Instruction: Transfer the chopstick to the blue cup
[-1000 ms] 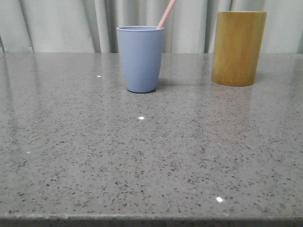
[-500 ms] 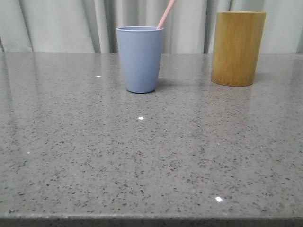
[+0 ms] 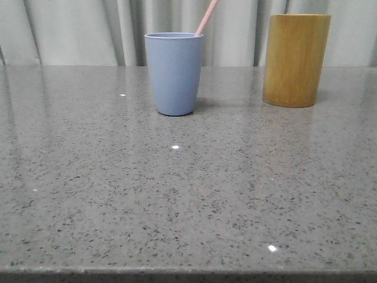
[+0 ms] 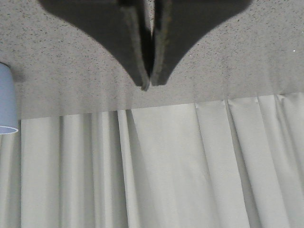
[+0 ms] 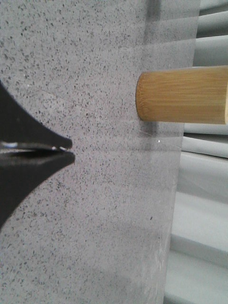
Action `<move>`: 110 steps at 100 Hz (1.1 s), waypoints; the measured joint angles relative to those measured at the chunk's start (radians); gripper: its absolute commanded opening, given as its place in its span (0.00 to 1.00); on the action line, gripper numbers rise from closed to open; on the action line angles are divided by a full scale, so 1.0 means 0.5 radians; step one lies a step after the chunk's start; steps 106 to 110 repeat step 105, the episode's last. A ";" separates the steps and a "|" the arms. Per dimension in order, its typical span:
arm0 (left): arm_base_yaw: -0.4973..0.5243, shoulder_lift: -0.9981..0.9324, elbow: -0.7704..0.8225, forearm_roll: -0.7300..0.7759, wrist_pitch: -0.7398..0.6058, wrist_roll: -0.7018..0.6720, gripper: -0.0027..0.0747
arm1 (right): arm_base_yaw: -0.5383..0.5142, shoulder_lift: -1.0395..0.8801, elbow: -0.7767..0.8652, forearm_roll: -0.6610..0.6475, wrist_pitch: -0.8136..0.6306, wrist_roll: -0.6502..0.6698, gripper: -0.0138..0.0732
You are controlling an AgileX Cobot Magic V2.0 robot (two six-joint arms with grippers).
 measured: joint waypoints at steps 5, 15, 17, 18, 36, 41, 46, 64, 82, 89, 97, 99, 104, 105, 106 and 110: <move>0.000 0.000 0.000 0.000 0.000 0.000 0.01 | 0.000 0.000 0.008 0.000 -0.014 0.000 0.02; 0.000 0.000 0.000 0.000 0.000 0.000 0.01 | 0.000 0.000 0.012 -0.014 0.014 0.000 0.02; 0.000 0.000 0.000 0.000 0.000 0.000 0.01 | 0.000 0.000 0.012 -0.014 0.018 0.000 0.02; 0.000 0.000 0.000 0.000 0.000 0.000 0.01 | 0.000 0.000 0.012 -0.014 0.025 0.000 0.02; 0.000 0.000 0.000 0.000 0.000 0.000 0.01 | 0.000 0.000 0.012 -0.014 0.066 0.000 0.02; 0.000 0.000 0.000 0.000 0.000 0.000 0.01 | 0.000 0.000 0.012 -0.014 0.067 0.000 0.02; 0.000 0.000 0.000 0.000 0.000 0.000 0.01 | 0.000 0.000 0.012 -0.014 0.067 0.000 0.02; 0.000 0.000 0.000 0.000 0.000 0.000 0.01 | 0.000 0.000 0.012 -0.014 0.071 0.000 0.02; 0.000 0.000 0.000 0.000 0.000 0.000 0.01 | 0.000 0.000 0.012 -0.014 0.071 0.000 0.02; 0.000 0.000 0.000 0.000 0.000 0.000 0.01 | 0.000 0.000 0.012 -0.014 0.071 0.000 0.02; 0.000 0.000 0.000 0.000 0.000 0.000 0.01 | 0.000 0.000 0.012 -0.014 0.071 0.000 0.02; 0.000 0.000 0.000 0.000 0.000 0.000 0.01 | 0.000 0.000 0.012 -0.014 0.071 0.000 0.02; 0.000 0.000 0.000 0.000 0.000 0.000 0.01 | 0.000 0.000 0.012 -0.014 0.071 0.000 0.02; 0.000 0.000 0.000 0.000 0.000 0.000 0.01 | 0.000 0.000 0.012 -0.014 0.071 0.000 0.02; 0.000 0.000 0.000 0.000 0.000 0.000 0.01 | 0.000 0.000 0.012 -0.014 0.071 0.000 0.02; 0.000 0.000 0.000 0.000 0.000 0.000 0.01 | 0.000 0.000 0.012 -0.014 0.071 0.000 0.02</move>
